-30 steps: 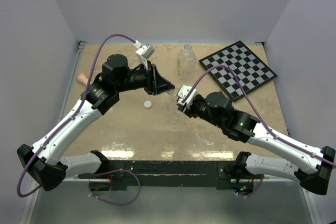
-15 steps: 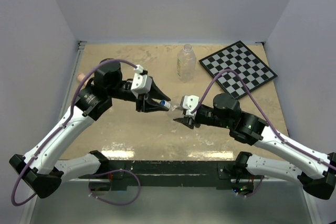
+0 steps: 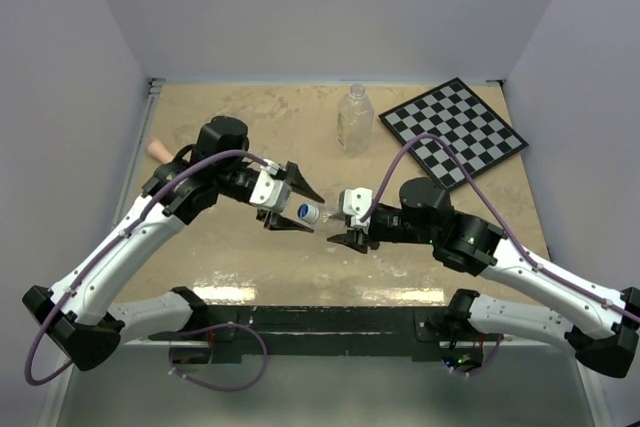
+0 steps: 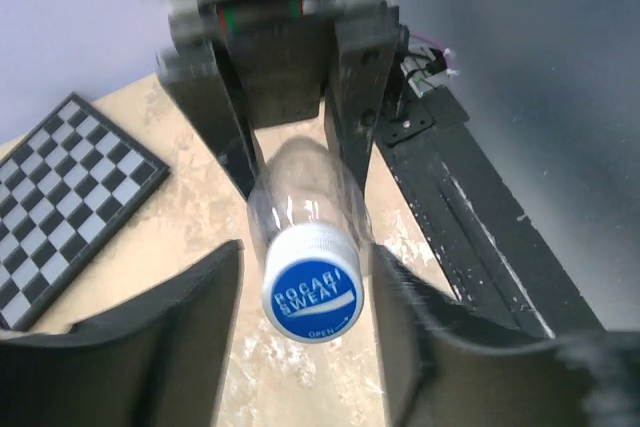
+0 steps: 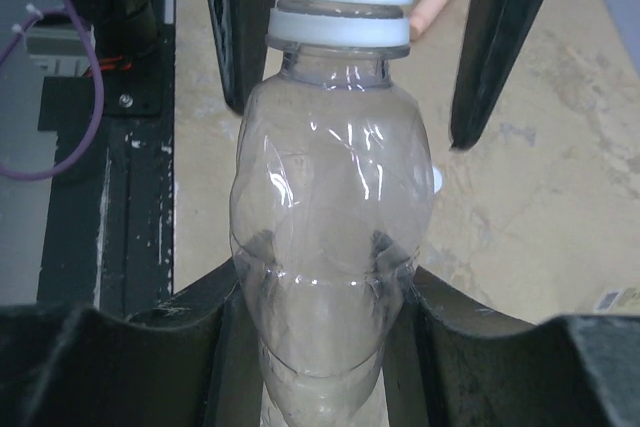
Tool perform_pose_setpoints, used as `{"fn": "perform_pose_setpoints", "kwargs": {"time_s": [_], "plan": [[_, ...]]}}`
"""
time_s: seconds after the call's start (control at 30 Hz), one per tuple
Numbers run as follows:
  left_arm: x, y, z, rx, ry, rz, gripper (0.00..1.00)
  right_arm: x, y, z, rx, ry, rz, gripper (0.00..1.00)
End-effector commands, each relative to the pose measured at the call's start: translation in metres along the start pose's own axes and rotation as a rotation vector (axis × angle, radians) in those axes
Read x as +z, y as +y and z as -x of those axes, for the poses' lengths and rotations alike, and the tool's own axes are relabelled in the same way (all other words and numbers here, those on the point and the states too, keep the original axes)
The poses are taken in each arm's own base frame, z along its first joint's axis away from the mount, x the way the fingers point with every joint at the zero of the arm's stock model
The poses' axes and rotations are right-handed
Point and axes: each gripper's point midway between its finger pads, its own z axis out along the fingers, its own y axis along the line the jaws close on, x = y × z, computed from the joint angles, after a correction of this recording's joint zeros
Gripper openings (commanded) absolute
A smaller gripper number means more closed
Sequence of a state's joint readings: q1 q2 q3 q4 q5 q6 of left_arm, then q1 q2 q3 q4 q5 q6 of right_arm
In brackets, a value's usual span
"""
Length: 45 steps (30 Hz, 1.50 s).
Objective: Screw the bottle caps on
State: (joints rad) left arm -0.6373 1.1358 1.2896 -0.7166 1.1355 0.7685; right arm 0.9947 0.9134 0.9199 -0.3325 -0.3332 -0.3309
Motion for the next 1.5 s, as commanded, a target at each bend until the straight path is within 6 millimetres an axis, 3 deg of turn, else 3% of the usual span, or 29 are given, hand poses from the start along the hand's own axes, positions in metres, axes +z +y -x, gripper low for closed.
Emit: {"fn": "perform_pose_setpoints", "kwargs": {"time_s": [0.0, 0.07, 0.2, 0.37, 0.47, 0.7, 0.77, 1.03, 1.27, 1.37, 1.47], "plan": [[-0.005, 0.026, -0.009, -0.068, 0.044, 0.188, 0.71, -0.006, -0.026, 0.061, -0.071, -0.167, -0.108, 0.00], [-0.014, 0.043, -0.003, -0.156, 0.020, 0.342, 0.80, -0.001, -0.037, 0.046, -0.067, -0.104, -0.163, 0.00], [-0.032, 0.076, 0.008, -0.331, -0.061, 0.600, 0.82, 0.007, -0.055, 0.025, -0.058, -0.011, -0.247, 0.00], [-0.039, 0.074, 0.030, -0.536, -0.213, 0.662, 0.82, 0.005, -0.074, 0.014, -0.044, 0.030, -0.360, 0.00], [-0.045, 0.077, 0.026, -0.686, -0.262, 0.735, 0.79, 0.000, -0.082, 0.014, -0.037, 0.025, -0.420, 0.00], [-0.044, 0.090, -0.008, -1.019, -0.259, 0.864, 0.63, -0.006, -0.090, 0.015, -0.039, 0.021, -0.475, 0.00], [-0.041, 0.093, -0.010, -1.051, -0.267, 0.858, 0.60, -0.005, -0.091, 0.011, -0.036, 0.035, -0.477, 0.00], [-0.035, 0.097, 0.013, -1.075, -0.347, 0.790, 0.53, -0.004, -0.092, 0.003, -0.030, 0.058, -0.493, 0.00], [-0.028, 0.094, 0.001, -1.129, -0.299, 0.772, 0.47, -0.004, -0.092, 0.002, -0.030, 0.061, -0.497, 0.00], [-0.026, 0.092, -0.002, -1.134, -0.286, 0.769, 0.38, -0.003, -0.092, 0.001, -0.028, 0.061, -0.495, 0.00], [-0.027, 0.092, 0.001, -1.092, -0.271, 0.763, 0.17, -0.003, -0.091, -0.001, -0.029, 0.069, -0.489, 0.00]]}}
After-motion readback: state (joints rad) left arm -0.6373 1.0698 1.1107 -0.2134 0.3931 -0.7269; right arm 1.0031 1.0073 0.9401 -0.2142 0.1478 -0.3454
